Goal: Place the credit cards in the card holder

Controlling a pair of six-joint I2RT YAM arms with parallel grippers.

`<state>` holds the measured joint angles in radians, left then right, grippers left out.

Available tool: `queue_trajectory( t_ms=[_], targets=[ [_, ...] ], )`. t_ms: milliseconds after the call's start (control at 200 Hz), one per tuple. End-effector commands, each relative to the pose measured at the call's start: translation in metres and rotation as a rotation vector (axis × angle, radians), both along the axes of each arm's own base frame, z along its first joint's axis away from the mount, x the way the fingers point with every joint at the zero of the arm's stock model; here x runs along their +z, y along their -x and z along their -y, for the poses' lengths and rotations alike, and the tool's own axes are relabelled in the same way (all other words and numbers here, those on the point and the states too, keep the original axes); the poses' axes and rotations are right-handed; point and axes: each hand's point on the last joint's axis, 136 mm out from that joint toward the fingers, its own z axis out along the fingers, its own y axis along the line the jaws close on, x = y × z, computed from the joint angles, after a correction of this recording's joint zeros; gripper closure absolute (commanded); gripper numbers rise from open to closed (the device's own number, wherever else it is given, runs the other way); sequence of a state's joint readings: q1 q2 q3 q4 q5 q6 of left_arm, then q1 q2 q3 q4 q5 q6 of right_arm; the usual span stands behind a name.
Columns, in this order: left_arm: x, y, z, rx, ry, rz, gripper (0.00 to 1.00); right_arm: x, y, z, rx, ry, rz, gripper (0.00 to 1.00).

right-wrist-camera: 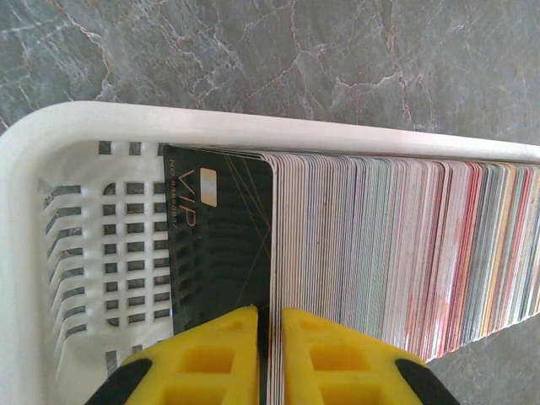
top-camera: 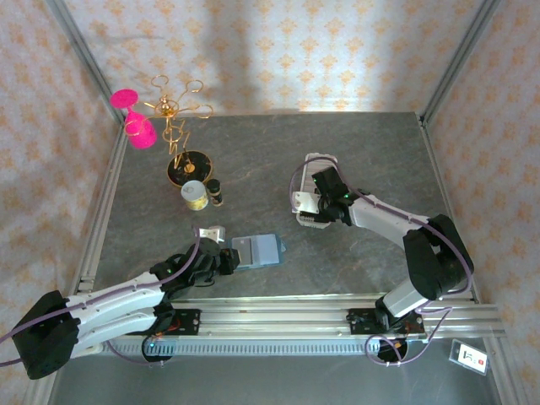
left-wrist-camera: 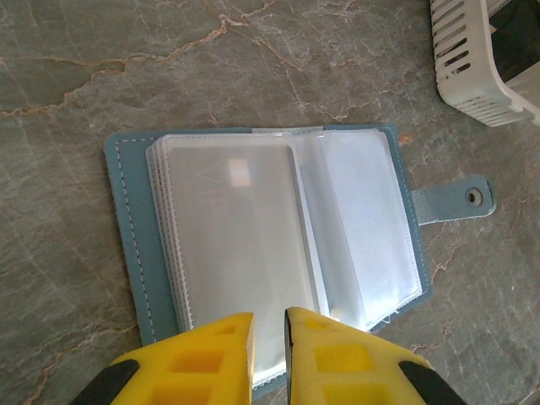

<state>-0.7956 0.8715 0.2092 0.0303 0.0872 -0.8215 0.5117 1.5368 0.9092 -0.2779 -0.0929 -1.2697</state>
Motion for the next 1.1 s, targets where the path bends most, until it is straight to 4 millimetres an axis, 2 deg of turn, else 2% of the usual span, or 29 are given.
queue_trajectory(
  t_ms=[0, 345, 471, 666, 746, 866, 1056, 1091],
  targets=[
    [-0.001, 0.0, 0.0, 0.017, 0.04, -0.006, 0.82, 0.034, -0.019, 0.004, -0.057, -0.017, 0.109, 0.87],
    [0.0, -0.001, 0.001, 0.015, 0.05, -0.006, 0.82, 0.041, -0.019, 0.005, -0.058, -0.031, 0.121, 0.88],
    [0.0, -0.001, 0.001, 0.018, 0.05, -0.005, 0.82, 0.04, -0.017, 0.004, -0.053, -0.04, 0.11, 0.95],
    [0.0, -0.001, 0.0, 0.021, 0.048, -0.003, 0.82, 0.037, -0.005, 0.0, -0.028, -0.072, 0.069, 0.99],
    [-0.001, -0.001, 0.0, 0.023, 0.048, -0.003, 0.82, 0.035, -0.001, 0.0, -0.026, -0.081, 0.062, 0.92],
    [-0.002, -0.001, 0.0, 0.02, 0.045, -0.006, 0.82, 0.029, 0.002, 0.0, -0.029, -0.079, 0.045, 0.86],
    [-0.003, 0.0, -0.001, 0.02, 0.046, -0.008, 0.82, 0.022, 0.0, 0.0, -0.034, -0.067, 0.025, 0.86],
    [-0.003, 0.0, -0.002, 0.021, 0.044, -0.007, 0.82, 0.021, 0.001, -0.001, -0.032, -0.069, 0.017, 0.84]
  ],
)
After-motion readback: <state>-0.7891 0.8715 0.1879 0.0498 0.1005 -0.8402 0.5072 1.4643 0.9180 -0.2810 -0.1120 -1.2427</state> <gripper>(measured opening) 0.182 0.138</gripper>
